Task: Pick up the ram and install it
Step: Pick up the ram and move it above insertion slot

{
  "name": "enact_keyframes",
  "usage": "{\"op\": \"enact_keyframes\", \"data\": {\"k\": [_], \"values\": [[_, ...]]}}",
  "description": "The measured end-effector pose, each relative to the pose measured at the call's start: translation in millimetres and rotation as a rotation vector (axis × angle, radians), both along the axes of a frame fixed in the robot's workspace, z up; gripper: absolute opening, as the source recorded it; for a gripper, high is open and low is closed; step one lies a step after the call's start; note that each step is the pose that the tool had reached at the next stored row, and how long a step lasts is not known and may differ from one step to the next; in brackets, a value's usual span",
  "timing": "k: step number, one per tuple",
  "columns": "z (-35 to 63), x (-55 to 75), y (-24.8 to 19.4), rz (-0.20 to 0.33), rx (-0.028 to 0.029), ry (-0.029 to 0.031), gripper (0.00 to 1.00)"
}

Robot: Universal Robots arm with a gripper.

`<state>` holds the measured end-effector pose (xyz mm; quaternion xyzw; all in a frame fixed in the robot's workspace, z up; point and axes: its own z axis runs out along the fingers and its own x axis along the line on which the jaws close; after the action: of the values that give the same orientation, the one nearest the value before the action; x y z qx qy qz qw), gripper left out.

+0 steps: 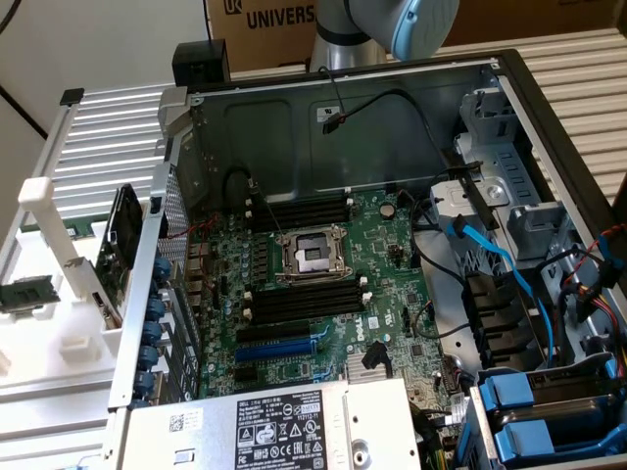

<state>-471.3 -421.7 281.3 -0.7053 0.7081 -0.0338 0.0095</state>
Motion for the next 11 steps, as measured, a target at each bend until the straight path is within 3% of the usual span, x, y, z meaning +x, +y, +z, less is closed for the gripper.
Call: {"op": "enact_keyframes", "data": {"k": [10, 11], "values": [[45.7, -0.8, 0.0, 0.000, -0.0001, 0.0002, 0.13], [59.3, -0.9, 0.0, 0.000, -0.0001, 0.0002, 0.13]]}}
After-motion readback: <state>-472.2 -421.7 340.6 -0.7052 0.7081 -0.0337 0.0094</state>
